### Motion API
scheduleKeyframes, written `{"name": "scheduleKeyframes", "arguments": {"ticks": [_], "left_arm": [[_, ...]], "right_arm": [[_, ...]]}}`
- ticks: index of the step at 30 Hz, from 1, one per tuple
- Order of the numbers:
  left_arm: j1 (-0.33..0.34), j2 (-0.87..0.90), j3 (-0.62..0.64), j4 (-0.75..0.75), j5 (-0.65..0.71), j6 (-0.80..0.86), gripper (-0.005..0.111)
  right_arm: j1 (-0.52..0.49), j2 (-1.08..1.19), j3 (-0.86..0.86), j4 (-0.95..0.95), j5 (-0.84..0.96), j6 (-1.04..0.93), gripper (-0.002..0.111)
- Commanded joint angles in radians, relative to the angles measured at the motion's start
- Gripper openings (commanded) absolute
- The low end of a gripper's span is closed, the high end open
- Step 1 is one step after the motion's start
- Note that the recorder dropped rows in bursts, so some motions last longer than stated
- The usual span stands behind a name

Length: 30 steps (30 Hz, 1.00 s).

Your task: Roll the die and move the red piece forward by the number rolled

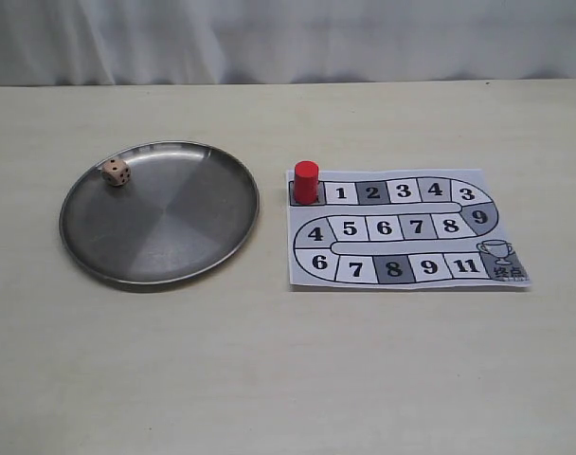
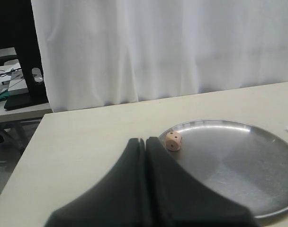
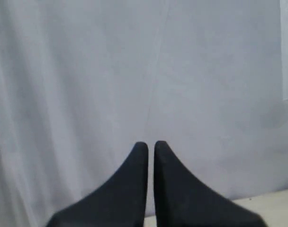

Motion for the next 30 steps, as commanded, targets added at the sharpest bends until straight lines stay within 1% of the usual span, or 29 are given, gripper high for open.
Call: {"name": "scheduleKeyframes", "arguments": {"ticks": [1, 6, 9, 11, 18, 20, 26, 28, 30], "left_arm": [[0.005, -0.003, 0.002, 0.000, -0.009, 0.001, 0.000], [0.005, -0.003, 0.002, 0.000, -0.009, 0.001, 0.000], [0.005, -0.003, 0.002, 0.000, -0.009, 0.001, 0.000], [0.005, -0.003, 0.002, 0.000, -0.009, 0.001, 0.000], [0.005, -0.003, 0.002, 0.000, -0.009, 0.001, 0.000], [0.005, -0.003, 0.002, 0.000, -0.009, 0.001, 0.000], [0.005, -0.003, 0.002, 0.000, -0.009, 0.001, 0.000], [0.005, -0.003, 0.002, 0.000, -0.009, 0.001, 0.000], [0.005, -0.003, 0.002, 0.000, -0.009, 0.001, 0.000]], "right_arm": [[0.000, 0.095, -0.060, -0.021, 0.029, -0.008, 0.005], [0.000, 0.342, -0.080, -0.067, 0.035, -0.008, 0.005], [0.000, 0.534, -0.124, -0.083, 0.040, -0.019, 0.005], [0.000, 0.664, -0.164, -0.083, 0.040, -0.046, 0.005], [0.004, 1.101, -0.354, -0.083, 0.080, -0.032, 0.005], [0.037, 1.207, -0.421, -0.083, 0.122, -0.026, 0.005], [0.285, 1.515, -0.661, -0.083, 0.144, -0.062, 0.005], [0.351, 1.601, -0.758, -0.083, 0.164, -0.061, 0.005], [0.396, 1.694, -0.870, -0.083, 0.215, -0.075, 0.005]]}}
